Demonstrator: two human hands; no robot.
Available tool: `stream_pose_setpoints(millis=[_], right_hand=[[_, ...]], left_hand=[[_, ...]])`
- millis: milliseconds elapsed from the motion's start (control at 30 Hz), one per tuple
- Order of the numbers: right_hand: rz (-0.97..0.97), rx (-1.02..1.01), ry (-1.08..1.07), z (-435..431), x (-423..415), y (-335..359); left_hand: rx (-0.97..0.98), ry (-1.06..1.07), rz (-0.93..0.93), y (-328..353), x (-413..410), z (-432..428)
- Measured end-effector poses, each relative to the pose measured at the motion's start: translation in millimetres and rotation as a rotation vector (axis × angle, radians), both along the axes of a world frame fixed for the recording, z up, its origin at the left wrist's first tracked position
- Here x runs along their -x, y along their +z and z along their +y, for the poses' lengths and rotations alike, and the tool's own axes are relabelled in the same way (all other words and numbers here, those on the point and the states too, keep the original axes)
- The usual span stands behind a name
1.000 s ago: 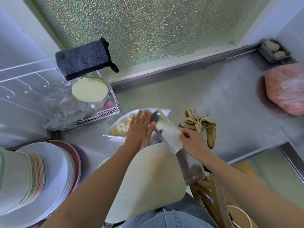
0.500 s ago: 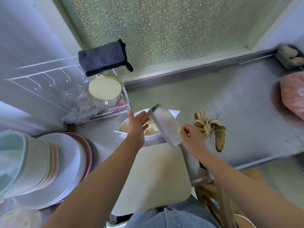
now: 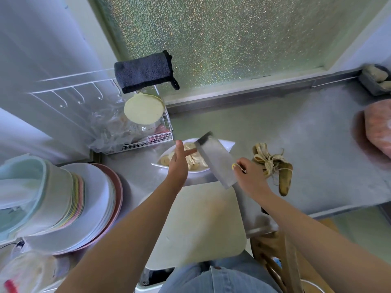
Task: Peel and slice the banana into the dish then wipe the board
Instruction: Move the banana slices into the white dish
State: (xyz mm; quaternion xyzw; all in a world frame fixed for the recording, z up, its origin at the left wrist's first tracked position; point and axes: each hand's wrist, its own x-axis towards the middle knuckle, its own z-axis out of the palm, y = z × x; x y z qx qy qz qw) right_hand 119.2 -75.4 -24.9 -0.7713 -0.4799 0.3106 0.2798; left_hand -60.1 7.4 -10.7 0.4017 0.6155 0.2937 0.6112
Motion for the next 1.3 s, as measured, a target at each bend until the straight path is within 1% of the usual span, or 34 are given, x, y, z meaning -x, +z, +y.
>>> stream_pose_setpoints(millis=[67, 167, 300, 433, 533, 600, 667, 733, 833, 867, 933, 1000, 1033, 1133, 1200, 1300], right_hand=[[0.004, -0.005, -0.008, 0, -1, 2], [0.006, 0.005, 0.036, 1, 1, 3], [-0.023, 0.009, -0.01, 2, 0, 4], [-0.01, -0.022, 0.051, 2, 5, 7], [-0.04, 0.008, -0.011, 2, 3, 3], [-0.014, -0.013, -0.031, 1, 3, 4], [0.027, -0.034, 0.016, 1, 8, 7], [0.02, -0.036, 0.042, 0, 14, 8], [-0.017, -0.021, -0.032, 1, 15, 4], [-0.005, -0.041, -0.04, 0, 15, 4], [0.05, -0.078, 0.008, -3, 18, 6], [0.061, -0.056, 0.071, -7, 26, 7], [0.047, -0.031, 0.067, -8, 28, 4], [0.0, 0.018, -0.027, -10, 30, -6], [0.093, 0.04, -0.074, -15, 31, -5], [0.393, 0.108, -0.141, -23, 39, 4]], left_hand=[[-0.031, -0.017, 0.024, -2, 1, -1], [-0.086, -0.001, 0.067, -5, 2, -1], [-0.192, -0.05, 0.139, -1, 4, -1], [-0.161, -0.039, 0.11, -3, 7, -1], [-0.163, 0.006, 0.072, 7, 8, -4], [-0.142, 0.015, 0.073, 7, 11, -4], [-0.116, 0.035, 0.04, 5, 13, -3], [-0.085, 0.049, 0.016, 2, 14, -3], [-0.091, 0.068, -0.008, 1, 19, -6], [-0.089, 0.065, -0.017, 3, 21, -7], [-0.05, 0.076, -0.038, 3, 26, -10], [0.007, 0.122, -0.091, 5, 28, -12], [0.03, 0.151, -0.127, 6, 29, -13], [0.016, 0.173, -0.145, 8, 33, -18], [-0.035, 0.16, -0.085, 5, 40, -22], [-0.05, 0.121, 0.034, -1, 51, -30]])
